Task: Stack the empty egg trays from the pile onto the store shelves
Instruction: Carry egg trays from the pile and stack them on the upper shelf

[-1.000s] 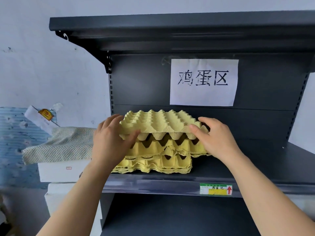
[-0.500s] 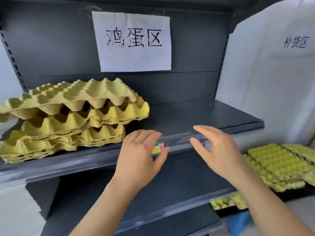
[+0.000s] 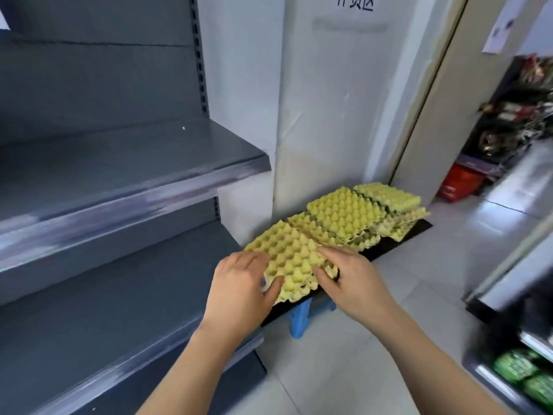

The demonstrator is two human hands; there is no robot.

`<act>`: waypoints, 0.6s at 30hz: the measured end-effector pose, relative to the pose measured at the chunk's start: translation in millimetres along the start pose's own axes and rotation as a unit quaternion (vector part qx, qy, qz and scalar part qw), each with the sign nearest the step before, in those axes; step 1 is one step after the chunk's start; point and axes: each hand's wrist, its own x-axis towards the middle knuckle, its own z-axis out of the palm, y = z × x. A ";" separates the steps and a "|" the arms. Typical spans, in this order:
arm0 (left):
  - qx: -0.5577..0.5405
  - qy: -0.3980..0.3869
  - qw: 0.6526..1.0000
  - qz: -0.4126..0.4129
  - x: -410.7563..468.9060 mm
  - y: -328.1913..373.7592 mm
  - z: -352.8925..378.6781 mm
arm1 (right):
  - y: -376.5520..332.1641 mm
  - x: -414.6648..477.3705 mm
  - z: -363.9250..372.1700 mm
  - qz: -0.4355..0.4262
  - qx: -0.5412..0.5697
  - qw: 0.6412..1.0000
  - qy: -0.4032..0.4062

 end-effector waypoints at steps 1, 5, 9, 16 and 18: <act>-0.003 -0.014 1.000 -0.003 8.3 5.8 17.8 | 20.2 2.1 0.0 0.014 0.000 1.000 -0.003; -0.009 -0.072 0.997 -0.028 38.3 15.3 86.3 | 93.2 17.8 7.4 0.068 -0.005 0.998 -0.013; 0.001 -0.137 0.989 -0.061 68.6 7.3 146.9 | 147.8 47.5 22.0 0.101 0.003 0.995 -0.015; 0.018 -0.218 0.968 -0.126 136.6 -24.6 241.7 | 236.3 128.9 70.3 0.125 0.008 0.989 -0.073; 0.027 -0.245 0.958 -0.149 153.4 -33.1 263.2 | 257.2 151.3 84.8 0.120 0.002 0.988 -0.097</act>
